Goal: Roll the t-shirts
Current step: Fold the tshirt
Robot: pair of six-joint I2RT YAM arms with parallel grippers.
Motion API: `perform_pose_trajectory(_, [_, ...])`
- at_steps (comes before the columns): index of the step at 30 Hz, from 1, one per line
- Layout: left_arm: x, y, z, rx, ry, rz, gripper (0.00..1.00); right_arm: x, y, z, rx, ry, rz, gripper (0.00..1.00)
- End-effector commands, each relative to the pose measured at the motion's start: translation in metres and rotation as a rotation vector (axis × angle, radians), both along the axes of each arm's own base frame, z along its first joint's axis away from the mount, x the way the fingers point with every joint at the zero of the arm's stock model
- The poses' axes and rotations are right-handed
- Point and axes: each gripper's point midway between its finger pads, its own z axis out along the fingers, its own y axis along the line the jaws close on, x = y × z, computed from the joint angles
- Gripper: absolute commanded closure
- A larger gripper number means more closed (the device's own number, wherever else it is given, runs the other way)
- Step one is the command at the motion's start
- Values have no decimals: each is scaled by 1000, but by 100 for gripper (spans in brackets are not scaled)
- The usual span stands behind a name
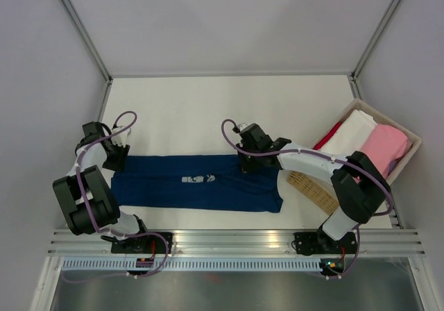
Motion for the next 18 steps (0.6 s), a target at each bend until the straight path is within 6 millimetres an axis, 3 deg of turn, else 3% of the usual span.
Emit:
perform_pose_trajectory(1, [9, -2, 5, -19, -45, 8, 51, -34, 26, 22, 75, -7, 106, 100])
perform_pose_trajectory(8, [12, -7, 7, -42, -58, -13, 51, -92, 50, 13, 94, 64, 248, 100])
perform_pose_trajectory(14, [11, -11, 11, -56, -68, -36, 51, -108, 57, 6, 86, 96, 298, 100])
perform_pose_trajectory(16, [11, -15, 13, -70, -78, -52, 50, -112, 59, 8, 90, 95, 318, 95])
perform_pose_trajectory(18, [11, -19, 16, -83, -86, -67, 50, -117, 61, 11, 98, 95, 339, 80])
